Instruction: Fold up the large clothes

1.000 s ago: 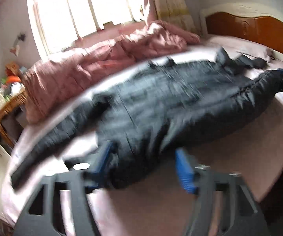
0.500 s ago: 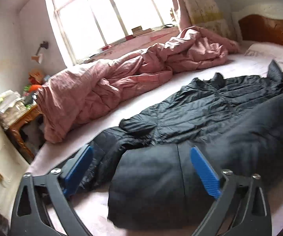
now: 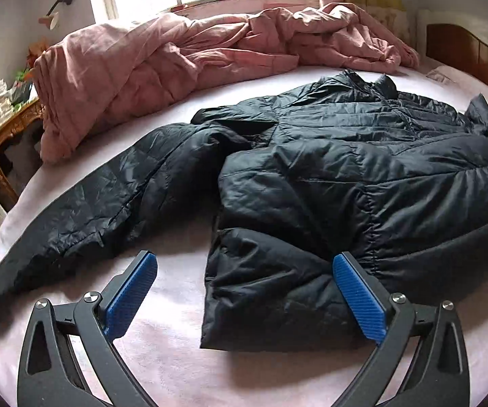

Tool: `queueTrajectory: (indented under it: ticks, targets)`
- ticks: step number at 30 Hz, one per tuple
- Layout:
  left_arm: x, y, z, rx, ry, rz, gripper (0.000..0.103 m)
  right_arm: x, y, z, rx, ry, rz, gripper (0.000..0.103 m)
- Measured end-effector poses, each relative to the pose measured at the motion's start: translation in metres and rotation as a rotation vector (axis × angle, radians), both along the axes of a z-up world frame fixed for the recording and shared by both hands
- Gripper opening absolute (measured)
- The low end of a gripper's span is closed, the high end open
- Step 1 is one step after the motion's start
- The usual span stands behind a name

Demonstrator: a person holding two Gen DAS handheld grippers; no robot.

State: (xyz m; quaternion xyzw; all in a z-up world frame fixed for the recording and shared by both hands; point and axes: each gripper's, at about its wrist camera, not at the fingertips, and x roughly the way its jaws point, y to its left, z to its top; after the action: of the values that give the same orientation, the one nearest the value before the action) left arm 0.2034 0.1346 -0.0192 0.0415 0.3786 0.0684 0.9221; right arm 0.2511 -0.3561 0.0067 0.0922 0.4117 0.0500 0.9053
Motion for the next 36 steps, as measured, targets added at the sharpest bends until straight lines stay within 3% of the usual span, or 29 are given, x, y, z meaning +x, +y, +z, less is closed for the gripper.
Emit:
queueTrajectory:
  ticks: [1,5,8,11,14,15,16,19,24,29,31,36]
  targets:
    - [-0.003,0.000,0.002,0.001,-0.011,0.005,0.103,0.007,0.003,0.000,0.023,-0.012,0.023,0.018]
    - [-0.014,0.003,0.001,-0.018,-0.014,0.031,0.103,0.027,0.024,0.010,-0.078,-0.122,0.041,0.014]
    - [-0.016,0.006,0.004,-0.053,-0.026,0.028,0.103,0.046,0.038,0.004,-0.111,-0.114,0.028,0.015]
    - [-0.021,0.002,0.009,-0.024,-0.066,0.022,0.103,0.048,0.044,-0.004,-0.132,-0.088,-0.024,0.016]
    - [-0.028,-0.005,0.016,0.007,-0.131,-0.001,0.103,0.036,0.036,0.000,-0.105,-0.118,-0.069,0.042]
    - [-0.029,-0.011,0.018,0.028,-0.155,-0.022,0.103,0.034,0.032,-0.001,-0.091,-0.127,-0.078,0.060]
    - [-0.031,-0.016,0.018,0.057,-0.175,-0.035,0.103,0.035,0.026,-0.003,-0.064,-0.123,-0.080,0.066]
    - [-0.037,-0.025,0.015,0.131,-0.222,-0.004,0.103,0.041,0.019,-0.011,-0.035,-0.076,-0.096,0.066]
    - [-0.033,-0.013,0.017,0.072,-0.226,0.019,0.103,0.047,0.030,-0.012,-0.072,-0.064,-0.036,0.066]
    - [-0.036,-0.004,0.014,0.042,-0.233,0.063,0.103,0.046,0.040,-0.001,-0.151,-0.111,0.011,0.067]
    - [-0.035,-0.006,0.012,0.029,-0.230,0.031,0.103,0.044,0.041,0.005,-0.153,-0.117,0.012,0.067]
    - [-0.041,-0.024,0.014,0.105,-0.267,-0.006,0.103,0.029,0.044,0.030,-0.182,-0.210,0.015,0.067]
